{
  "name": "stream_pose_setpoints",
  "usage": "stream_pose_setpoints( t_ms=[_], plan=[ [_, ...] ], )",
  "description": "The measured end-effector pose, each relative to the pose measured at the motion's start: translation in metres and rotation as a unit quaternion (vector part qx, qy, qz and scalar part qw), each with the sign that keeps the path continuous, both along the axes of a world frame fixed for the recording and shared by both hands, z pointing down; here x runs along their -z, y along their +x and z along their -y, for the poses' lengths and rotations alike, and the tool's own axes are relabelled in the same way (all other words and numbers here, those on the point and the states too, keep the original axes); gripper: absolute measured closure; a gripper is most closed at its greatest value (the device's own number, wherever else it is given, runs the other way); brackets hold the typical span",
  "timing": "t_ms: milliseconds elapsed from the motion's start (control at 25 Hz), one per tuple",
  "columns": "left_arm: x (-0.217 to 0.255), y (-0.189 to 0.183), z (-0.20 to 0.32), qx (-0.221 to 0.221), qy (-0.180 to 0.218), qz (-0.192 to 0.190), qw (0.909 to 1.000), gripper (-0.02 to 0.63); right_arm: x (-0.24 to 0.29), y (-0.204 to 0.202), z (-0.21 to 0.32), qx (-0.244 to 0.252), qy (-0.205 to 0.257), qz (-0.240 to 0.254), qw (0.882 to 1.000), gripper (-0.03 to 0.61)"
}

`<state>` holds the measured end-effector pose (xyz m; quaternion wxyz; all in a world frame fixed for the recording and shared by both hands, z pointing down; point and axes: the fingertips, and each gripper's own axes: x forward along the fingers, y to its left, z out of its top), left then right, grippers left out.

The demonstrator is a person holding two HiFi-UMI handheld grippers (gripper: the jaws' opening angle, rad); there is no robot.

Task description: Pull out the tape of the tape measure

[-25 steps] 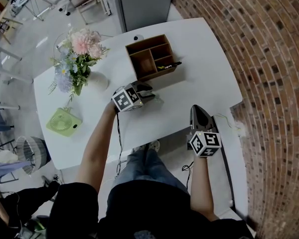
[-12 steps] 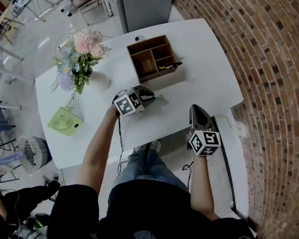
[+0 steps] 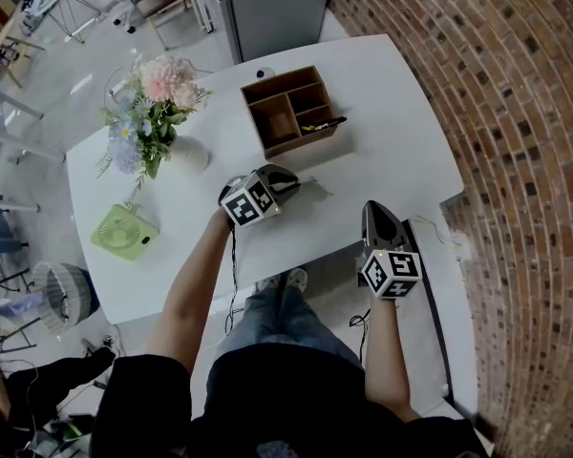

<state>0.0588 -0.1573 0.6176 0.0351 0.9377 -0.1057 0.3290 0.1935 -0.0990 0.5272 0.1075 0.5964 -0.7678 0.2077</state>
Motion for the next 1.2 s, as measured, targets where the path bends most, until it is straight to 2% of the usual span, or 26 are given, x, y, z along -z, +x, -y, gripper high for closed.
stream_pose_setpoints(
  t_ms=[200, 360, 520, 720, 1080, 1200],
  plan=[
    [0.019, 0.0, -0.006, 0.003, 0.011, -0.022, 0.9997, 0.557, 0.001, -0.004, -0.002, 0.008, 0.002, -0.006, 1.0, 0.577],
    [0.042, -0.001, -0.018, 0.0, 0.021, -0.044, 0.9988, 0.557, -0.002, -0.015, -0.005, 0.035, -0.004, -0.007, 0.999, 0.577],
    [0.064, -0.003, -0.032, -0.011, 0.036, -0.057, 0.9976, 0.557, -0.013, -0.046, -0.009, 0.107, -0.022, -0.007, 0.994, 0.558],
    [0.088, -0.002, -0.047, -0.024, 0.053, -0.07, 0.9959, 0.557, -0.021, -0.085, -0.005, 0.187, -0.037, -0.039, 0.981, 0.531],
    [0.103, -0.008, -0.062, -0.029, 0.063, -0.072, 0.995, 0.557, -0.014, -0.105, 0.003, 0.204, -0.026, -0.046, 0.978, 0.532],
    [0.104, -0.01, -0.065, -0.029, 0.064, -0.07, 0.995, 0.557, -0.012, -0.106, 0.0, 0.209, -0.018, -0.063, 0.976, 0.569]
  ],
)
